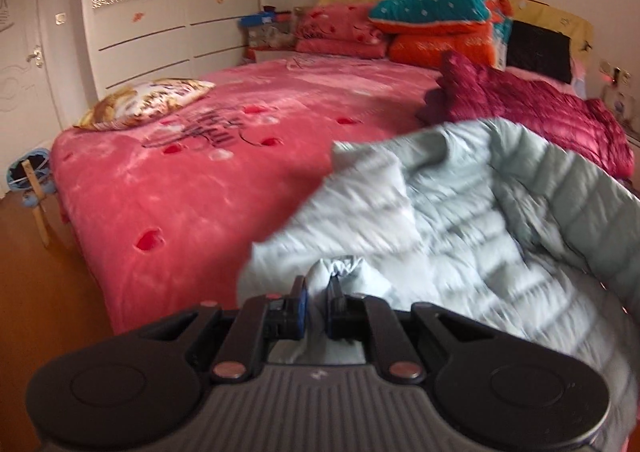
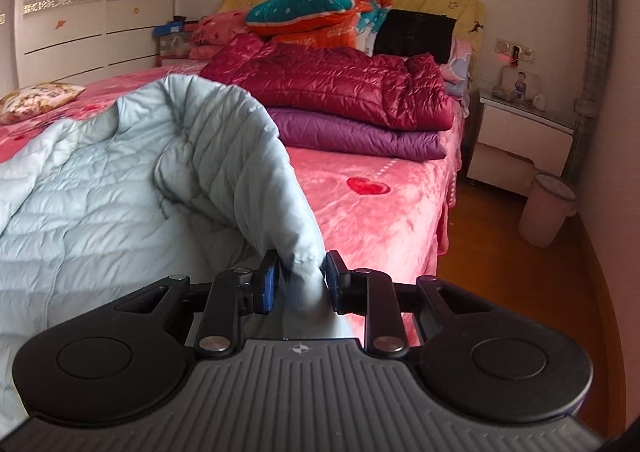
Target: Fold large clothes
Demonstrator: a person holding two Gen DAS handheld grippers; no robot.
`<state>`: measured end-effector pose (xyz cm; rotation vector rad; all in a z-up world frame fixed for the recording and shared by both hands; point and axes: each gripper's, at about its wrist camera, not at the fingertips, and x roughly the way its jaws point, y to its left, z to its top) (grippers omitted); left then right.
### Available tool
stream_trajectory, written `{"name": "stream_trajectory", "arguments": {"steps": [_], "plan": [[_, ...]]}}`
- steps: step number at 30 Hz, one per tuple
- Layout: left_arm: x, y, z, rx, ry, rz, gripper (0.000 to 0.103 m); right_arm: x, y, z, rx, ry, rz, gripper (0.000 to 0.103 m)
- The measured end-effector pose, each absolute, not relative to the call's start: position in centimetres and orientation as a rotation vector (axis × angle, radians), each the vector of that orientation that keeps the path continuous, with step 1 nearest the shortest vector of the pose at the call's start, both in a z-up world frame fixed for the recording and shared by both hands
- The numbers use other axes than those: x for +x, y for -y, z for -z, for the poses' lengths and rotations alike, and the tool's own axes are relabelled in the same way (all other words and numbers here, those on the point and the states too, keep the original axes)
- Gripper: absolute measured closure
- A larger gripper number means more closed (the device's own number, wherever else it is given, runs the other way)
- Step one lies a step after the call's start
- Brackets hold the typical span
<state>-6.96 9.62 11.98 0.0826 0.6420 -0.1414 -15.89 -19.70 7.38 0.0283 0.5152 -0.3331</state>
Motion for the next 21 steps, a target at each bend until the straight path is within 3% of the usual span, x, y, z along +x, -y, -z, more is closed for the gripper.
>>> {"name": "stream_trajectory", "arguments": {"steps": [21], "plan": [[8.5, -17.8, -14.3, 0.121, -0.519, -0.231, 0.097, -2.5, 24.1, -9.8, -0.173, -0.473, 0.435, 0.074]]}}
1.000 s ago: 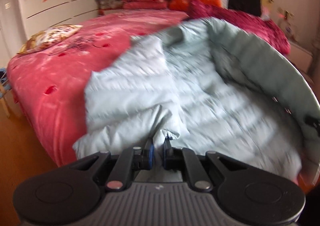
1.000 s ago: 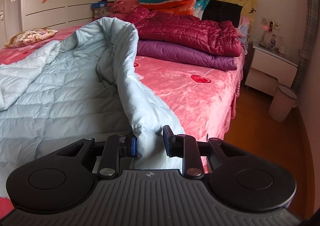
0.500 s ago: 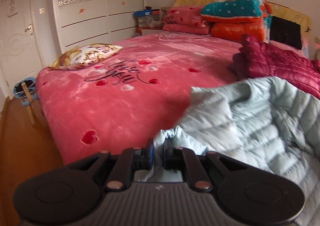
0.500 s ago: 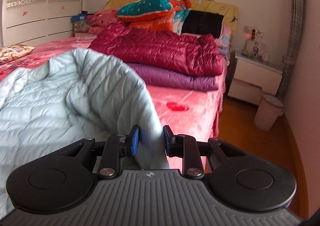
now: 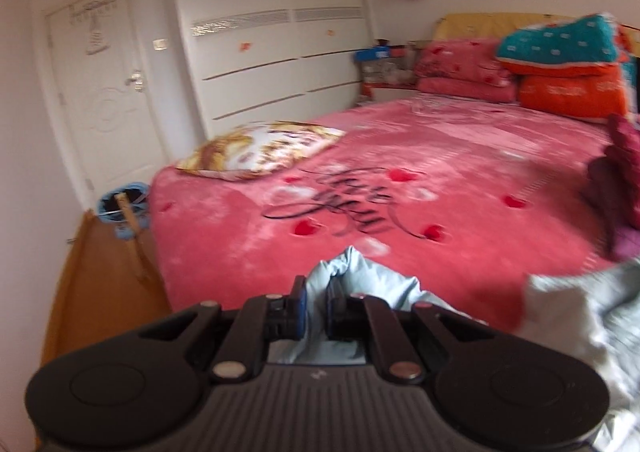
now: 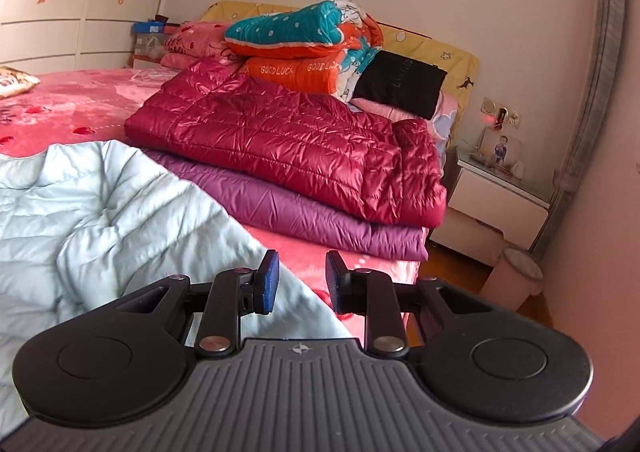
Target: Fold large clothes
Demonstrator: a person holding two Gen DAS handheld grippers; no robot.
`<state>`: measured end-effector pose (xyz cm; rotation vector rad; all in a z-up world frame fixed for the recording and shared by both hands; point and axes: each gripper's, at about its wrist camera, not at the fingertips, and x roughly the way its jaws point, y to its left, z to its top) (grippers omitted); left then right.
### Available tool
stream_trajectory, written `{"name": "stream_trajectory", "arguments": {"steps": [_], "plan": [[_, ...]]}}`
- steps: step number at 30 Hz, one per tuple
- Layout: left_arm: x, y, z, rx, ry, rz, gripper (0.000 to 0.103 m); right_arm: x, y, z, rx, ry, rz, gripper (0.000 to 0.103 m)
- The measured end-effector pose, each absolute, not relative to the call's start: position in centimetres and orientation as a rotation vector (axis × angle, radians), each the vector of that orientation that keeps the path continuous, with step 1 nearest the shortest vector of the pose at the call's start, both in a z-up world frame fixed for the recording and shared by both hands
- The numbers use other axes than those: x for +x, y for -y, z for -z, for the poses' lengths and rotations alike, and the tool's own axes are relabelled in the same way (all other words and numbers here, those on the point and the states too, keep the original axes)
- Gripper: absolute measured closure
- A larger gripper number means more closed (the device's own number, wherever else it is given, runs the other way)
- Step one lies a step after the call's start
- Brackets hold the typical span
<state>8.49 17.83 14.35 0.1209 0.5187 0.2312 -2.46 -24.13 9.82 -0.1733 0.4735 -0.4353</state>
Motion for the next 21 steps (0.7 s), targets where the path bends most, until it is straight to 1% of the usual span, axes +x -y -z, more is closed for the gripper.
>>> {"name": "stream_trajectory", "arguments": {"steps": [6, 9, 10, 11, 12, 13, 14, 15, 17, 21], "plan": [[11.6, -21.4, -12.3, 0.091, -0.549, -0.403, 0.096, 1.0, 24.2, -8.2, -0.209, -0.523, 0.435, 0.073], [12.4, -23.5, -11.0, 0.052, -0.587, -0.48, 0.092, 1.9, 23.9, -7.4, -0.209, -0.542, 0.418, 0.067], [12.6, -24.2, -10.6, 0.041, -0.601, -0.494, 0.092, 2.0, 23.7, -7.0, -0.206, -0.547, 0.412, 0.06], [12.6, -24.7, -10.2, 0.039, -0.611, -0.509, 0.088, 2.1, 23.6, -6.8, -0.206, -0.552, 0.407, 0.049], [12.5, -25.2, -10.0, 0.038, -0.615, -0.526, 0.083, 2.3, 23.4, -6.6, -0.205, -0.555, 0.399, 0.045], [12.3, -25.6, -9.8, 0.035, -0.616, -0.538, 0.074, 2.3, 23.1, -6.4, -0.204, -0.557, 0.392, 0.038], [12.0, -26.1, -9.7, 0.03, -0.617, -0.547, 0.067, 2.1, 23.0, -6.1, -0.199, -0.56, 0.384, 0.036], [11.7, -26.5, -9.7, 0.025, -0.617, -0.554, 0.065, 2.0, 22.8, -6.0, -0.193, -0.562, 0.375, 0.035], [11.0, -27.3, -9.8, 0.01, -0.616, -0.563, 0.06, 1.7, 22.6, -5.8, -0.178, -0.566, 0.367, 0.026], [8.9, -27.8, -10.5, 0.008, -0.598, -0.537, 0.052, 0.5, 22.2, -5.6, -0.124, -0.571, 0.333, 0.015]]}}
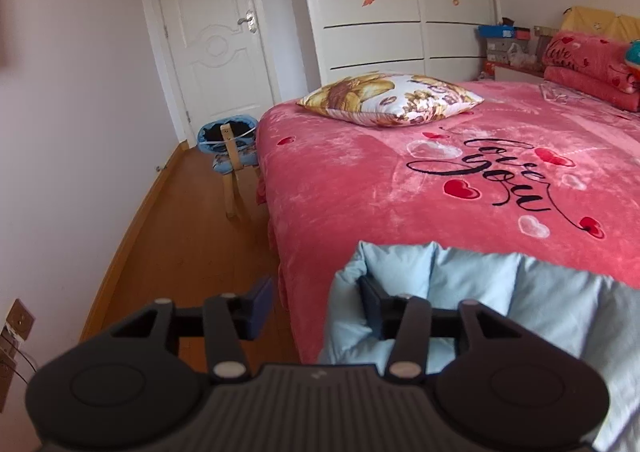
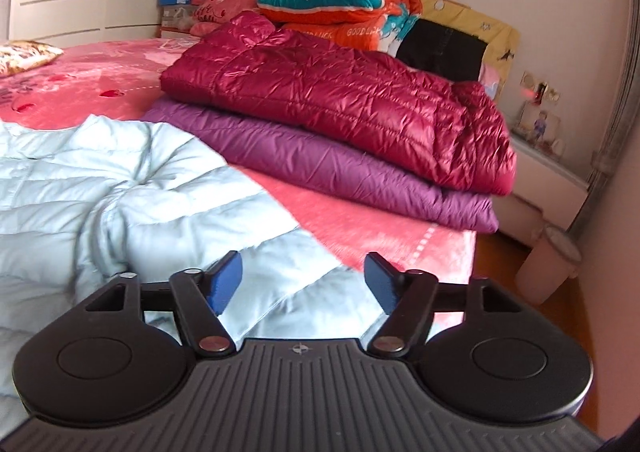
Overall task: Fold large clothes
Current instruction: 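Pull the jacket flat across the bed and release both grippers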
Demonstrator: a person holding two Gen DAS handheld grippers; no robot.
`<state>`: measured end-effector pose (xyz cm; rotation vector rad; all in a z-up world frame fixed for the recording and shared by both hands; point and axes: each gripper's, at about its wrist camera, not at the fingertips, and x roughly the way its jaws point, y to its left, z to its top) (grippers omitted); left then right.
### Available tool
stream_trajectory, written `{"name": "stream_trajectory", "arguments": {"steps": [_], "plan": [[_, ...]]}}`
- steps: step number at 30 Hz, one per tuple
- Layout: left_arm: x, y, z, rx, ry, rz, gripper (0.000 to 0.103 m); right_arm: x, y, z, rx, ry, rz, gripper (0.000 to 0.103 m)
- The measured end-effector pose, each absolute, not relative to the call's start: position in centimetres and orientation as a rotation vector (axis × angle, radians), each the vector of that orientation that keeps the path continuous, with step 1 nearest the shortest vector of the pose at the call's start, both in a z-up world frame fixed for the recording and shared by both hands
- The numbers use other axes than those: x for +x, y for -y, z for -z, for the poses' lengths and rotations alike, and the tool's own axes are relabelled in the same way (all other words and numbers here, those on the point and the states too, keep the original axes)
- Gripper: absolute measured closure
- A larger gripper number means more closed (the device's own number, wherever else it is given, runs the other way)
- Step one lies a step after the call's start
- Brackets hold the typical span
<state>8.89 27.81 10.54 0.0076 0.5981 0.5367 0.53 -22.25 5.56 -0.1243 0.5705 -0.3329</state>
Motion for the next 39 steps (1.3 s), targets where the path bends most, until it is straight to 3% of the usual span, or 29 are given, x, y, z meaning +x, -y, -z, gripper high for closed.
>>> {"name": "stream_trajectory", "arguments": {"steps": [2, 14, 27, 39], "plan": [[7.6, -27.8, -10.9, 0.017, -0.587, -0.52, 0.049, -0.3, 22.1, -5.5, -0.11, -0.572, 0.316, 0.004], [0.1, -28.0, -12.4, 0.076, -0.54, -0.469, 0.033, -5.5, 21.9, -3.6, 0.0, -0.648, 0.273, 0.0], [-7.8, -20.6, -9.5, -0.015, -0.695, -0.029, 0.032, -11.3, 23.9, -2.5, 0.25, -0.684, 0.24, 0.0], [-13.5, -15.0, -6.7, -0.066, -0.819, 0.18, 0.032, -15.0, 23.0, -2.5, 0.299, -0.707, 0.19, 0.0]]}}
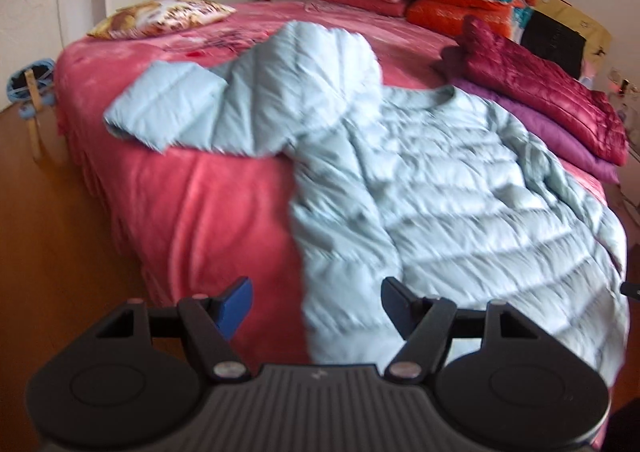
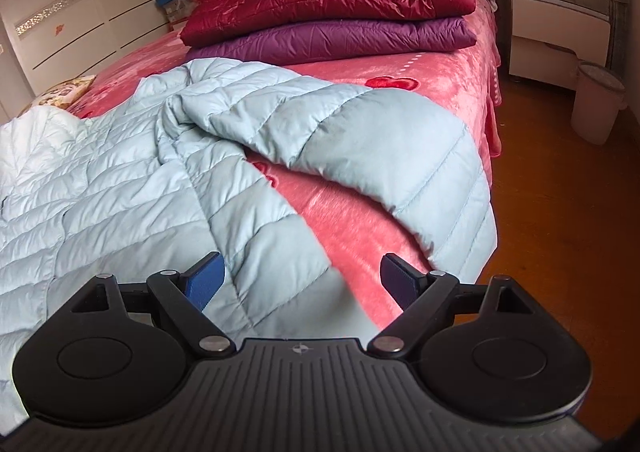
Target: Fold large clothes
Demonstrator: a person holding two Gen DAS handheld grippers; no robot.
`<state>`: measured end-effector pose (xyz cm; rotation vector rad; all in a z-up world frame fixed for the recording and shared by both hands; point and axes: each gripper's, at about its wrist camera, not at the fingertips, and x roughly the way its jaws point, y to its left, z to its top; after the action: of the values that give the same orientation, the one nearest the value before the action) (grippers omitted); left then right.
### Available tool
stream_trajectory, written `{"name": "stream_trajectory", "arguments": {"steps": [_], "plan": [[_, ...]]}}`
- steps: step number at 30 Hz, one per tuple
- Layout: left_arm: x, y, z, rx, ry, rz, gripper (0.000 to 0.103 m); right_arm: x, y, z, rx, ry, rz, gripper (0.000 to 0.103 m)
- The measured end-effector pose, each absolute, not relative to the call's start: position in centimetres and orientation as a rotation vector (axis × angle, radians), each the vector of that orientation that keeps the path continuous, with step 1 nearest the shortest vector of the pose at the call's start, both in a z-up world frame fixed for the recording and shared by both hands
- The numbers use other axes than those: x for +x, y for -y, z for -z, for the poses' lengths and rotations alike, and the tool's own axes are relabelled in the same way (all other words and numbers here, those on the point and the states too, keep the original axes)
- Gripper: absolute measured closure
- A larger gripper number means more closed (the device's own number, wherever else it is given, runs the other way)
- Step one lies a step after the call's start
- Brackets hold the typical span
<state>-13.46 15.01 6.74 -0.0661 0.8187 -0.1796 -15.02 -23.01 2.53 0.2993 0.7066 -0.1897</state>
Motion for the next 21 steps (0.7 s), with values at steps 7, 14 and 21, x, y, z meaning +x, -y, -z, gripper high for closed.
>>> {"name": "stream_trajectory", "arguments": {"steps": [7, 14, 21], "plan": [[-16.1, -14.0, -7.4, -0.072, -0.812, 0.237, 0.032, -17.5, 21.8, -3.4, 0.212, -0.724, 0.193, 0.0], [-17.8, -13.0, -7.6, -0.078, -0.814, 0.282, 0.032, -19.4, 19.9, -3.5, 0.113, -0.773, 0.125, 0.0], [-18.9, -12.5, -7.8, -0.081, -0.811, 0.308, 0.031, -20.5, 14.6, -2.8, -0.151, -0.831, -0.024, 0.0]]}}
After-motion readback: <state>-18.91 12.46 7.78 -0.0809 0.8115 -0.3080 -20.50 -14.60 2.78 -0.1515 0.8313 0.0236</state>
